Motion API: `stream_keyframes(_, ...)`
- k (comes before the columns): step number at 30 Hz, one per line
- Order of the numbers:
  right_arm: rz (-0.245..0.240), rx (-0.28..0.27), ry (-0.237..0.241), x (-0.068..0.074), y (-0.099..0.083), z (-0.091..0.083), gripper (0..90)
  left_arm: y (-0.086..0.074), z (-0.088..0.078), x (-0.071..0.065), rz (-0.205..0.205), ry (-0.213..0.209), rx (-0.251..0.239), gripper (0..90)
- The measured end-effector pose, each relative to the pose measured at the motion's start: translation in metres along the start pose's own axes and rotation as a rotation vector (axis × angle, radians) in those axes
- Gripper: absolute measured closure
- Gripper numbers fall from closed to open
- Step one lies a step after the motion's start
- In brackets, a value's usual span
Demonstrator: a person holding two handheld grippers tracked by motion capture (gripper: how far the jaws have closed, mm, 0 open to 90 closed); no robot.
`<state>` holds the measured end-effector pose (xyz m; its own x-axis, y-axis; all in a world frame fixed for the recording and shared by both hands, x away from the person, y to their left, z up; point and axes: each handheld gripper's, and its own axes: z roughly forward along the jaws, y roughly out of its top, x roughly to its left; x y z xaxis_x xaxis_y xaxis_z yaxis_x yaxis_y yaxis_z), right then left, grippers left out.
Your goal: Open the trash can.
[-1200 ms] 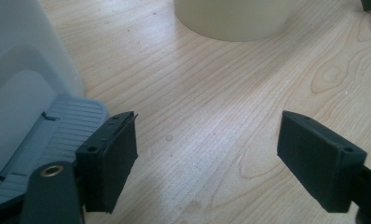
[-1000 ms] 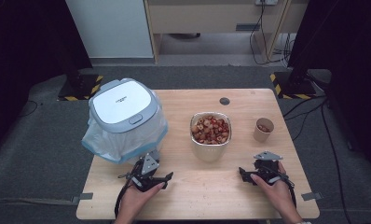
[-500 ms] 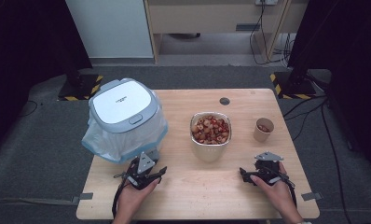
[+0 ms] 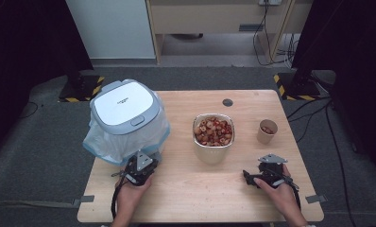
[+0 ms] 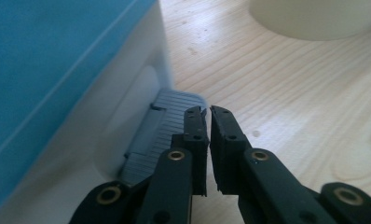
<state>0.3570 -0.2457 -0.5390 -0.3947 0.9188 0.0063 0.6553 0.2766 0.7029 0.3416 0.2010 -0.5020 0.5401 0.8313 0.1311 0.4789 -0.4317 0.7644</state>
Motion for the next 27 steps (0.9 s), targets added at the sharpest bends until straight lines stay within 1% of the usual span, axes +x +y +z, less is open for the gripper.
stream_keyframes(1, 0.000, 0.000, 0.000, 0.000, 0.000, 0.000, 0.8, 0.000, 0.000, 0.000, 0.000, 0.000, 0.000, 85.2)
stream_keyframes(2, 0.000, 0.000, 0.000, 0.000, 0.000, 0.000, 0.8, 0.000, 0.003, 0.002, -0.002, 0.012, 0.005, 85.2)
stream_keyframes(3, 0.000, 0.000, 0.000, 0.000, 0.000, 0.000, 0.8, 0.000, 0.003, 0.002, -0.002, 0.012, 0.005, 85.2)
stream_keyframes(4, 0.000, 0.000, 0.000, 0.000, 0.000, 0.000, 0.8, -0.001, 0.006, 0.004, -0.001, 0.023, 0.008, 85.1)
stream_keyframes(6, 0.000, 0.000, 0.000, 0.000, 0.000, 0.000, 0.8, -0.002, 0.006, 0.005, -0.007, 0.027, 0.007, 85.2)
stream_keyframes(15, -0.001, -0.001, 0.001, 0.000, 0.000, 0.000, 0.8, -0.006, 0.010, 0.002, -0.006, 0.033, 0.015, 89.0)
stream_keyframes(17, -0.001, -0.001, 0.001, 0.000, 0.000, 0.000, 0.8, -0.006, 0.011, 0.002, -0.013, 0.029, 0.020, 89.1)
stream_keyframes(18, -0.001, -0.001, 0.001, 0.000, 0.000, 0.000, 0.8, -0.007, 0.011, 0.003, -0.025, 0.024, 0.019, 89.1)
stream_keyframes(24, -0.001, 0.000, 0.003, 0.000, 0.000, 0.000, 1.0, -0.010, 0.016, 0.002, -0.032, 0.022, 0.043, 89.2)
stream_keyframes(27, 0.000, -0.001, 0.002, -0.001, 0.000, 0.000, 1.0, -0.011, 0.018, 0.001, -0.018, 0.034, 0.047, 89.1)
